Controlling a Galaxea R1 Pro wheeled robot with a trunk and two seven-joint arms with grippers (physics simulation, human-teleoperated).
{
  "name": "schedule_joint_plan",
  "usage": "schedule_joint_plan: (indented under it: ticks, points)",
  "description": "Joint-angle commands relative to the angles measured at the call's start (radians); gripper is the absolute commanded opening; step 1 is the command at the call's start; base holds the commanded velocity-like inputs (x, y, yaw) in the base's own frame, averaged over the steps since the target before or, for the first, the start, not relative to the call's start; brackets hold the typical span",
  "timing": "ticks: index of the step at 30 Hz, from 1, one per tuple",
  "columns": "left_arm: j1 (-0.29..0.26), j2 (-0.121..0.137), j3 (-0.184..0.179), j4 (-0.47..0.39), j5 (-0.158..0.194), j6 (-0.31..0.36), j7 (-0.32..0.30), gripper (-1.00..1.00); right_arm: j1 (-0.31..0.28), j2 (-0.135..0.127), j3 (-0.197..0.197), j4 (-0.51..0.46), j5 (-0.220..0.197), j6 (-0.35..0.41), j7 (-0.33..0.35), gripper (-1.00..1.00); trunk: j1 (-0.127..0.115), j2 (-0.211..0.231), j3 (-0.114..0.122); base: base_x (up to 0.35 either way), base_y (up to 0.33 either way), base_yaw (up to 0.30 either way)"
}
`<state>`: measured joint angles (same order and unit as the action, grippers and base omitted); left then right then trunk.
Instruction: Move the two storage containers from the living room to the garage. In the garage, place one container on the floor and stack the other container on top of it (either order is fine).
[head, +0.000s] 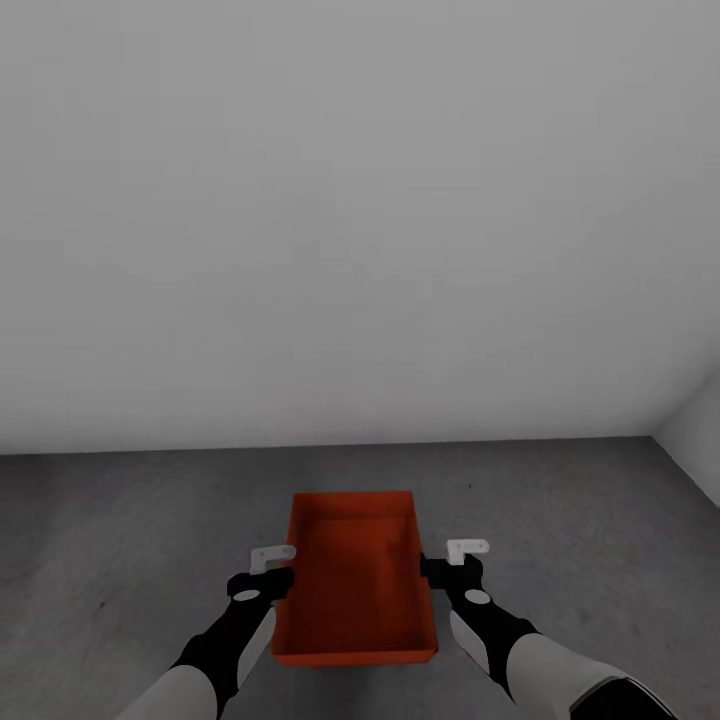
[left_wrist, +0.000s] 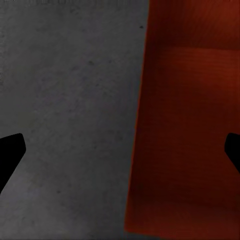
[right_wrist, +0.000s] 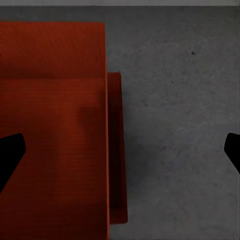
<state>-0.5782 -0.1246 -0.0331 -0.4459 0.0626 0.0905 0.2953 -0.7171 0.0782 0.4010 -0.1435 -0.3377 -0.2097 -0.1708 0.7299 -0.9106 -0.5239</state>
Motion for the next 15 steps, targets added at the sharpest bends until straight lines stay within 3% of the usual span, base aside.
schedule_joint_plan:
  ticks: [1,15]
  points:
    - [0.0,0.0,-0.004,-0.002,0.007,0.005,0.005,1.0,-0.001,0.0,0.009,0.001,-0.009,-0.004,-0.004,1.0,-0.004,0.007,0.002,0.0,0.0,0.0]
    - [0.0,0.002,-0.005,0.001,0.005,0.002,-0.004,1.0,-0.001,0.0,0.009,0.001,-0.009,-0.004,-0.004,1.0,-0.058,0.105,0.046,0.0,0.0,0.0]
